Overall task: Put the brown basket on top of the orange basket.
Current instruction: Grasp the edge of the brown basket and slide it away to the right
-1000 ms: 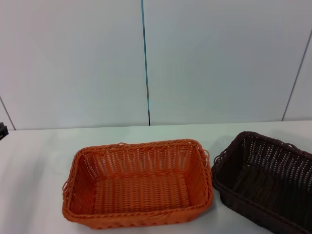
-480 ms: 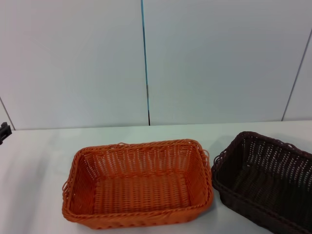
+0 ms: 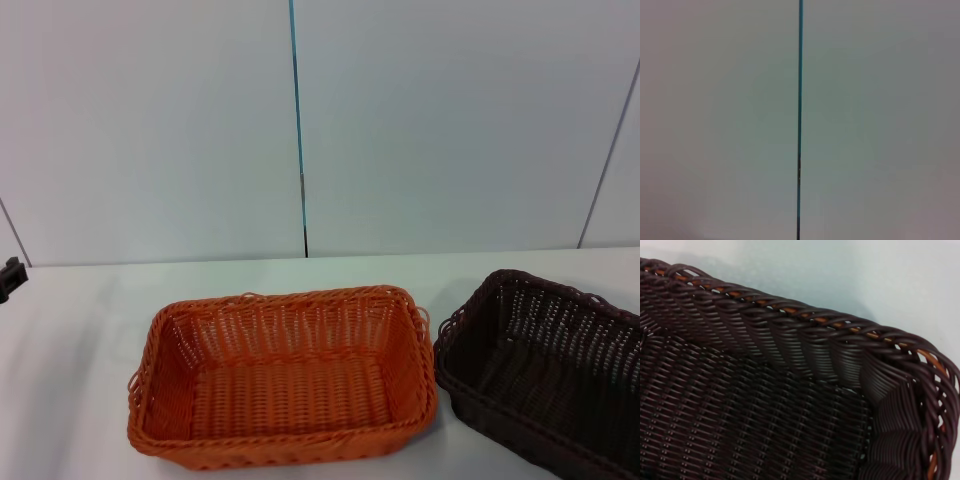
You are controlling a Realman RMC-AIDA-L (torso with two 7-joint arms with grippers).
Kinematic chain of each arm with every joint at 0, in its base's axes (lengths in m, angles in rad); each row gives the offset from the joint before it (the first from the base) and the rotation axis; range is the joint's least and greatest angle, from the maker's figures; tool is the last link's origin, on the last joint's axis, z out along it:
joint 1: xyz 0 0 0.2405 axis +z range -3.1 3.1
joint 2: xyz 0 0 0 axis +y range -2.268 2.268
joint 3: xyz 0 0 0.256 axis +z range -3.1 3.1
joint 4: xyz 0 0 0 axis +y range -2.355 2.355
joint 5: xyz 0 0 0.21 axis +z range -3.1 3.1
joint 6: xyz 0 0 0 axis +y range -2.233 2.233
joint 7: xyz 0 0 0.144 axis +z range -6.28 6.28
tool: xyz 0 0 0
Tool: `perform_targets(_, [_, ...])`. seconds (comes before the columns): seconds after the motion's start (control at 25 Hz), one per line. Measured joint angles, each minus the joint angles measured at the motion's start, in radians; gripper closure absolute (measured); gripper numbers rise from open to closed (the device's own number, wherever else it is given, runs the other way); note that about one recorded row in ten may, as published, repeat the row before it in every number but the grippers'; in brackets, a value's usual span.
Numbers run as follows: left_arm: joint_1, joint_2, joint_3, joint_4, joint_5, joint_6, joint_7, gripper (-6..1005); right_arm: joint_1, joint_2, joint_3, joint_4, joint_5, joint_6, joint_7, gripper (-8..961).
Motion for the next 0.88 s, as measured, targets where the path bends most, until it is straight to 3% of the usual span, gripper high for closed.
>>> perform_targets(0.88, [-0.002,-0.001,-0.012,-0.004,-0.011,-0.010,0.000,112,-0.024,-0.001,-0.010,-0.002,0.000,-0.009,0.004,141])
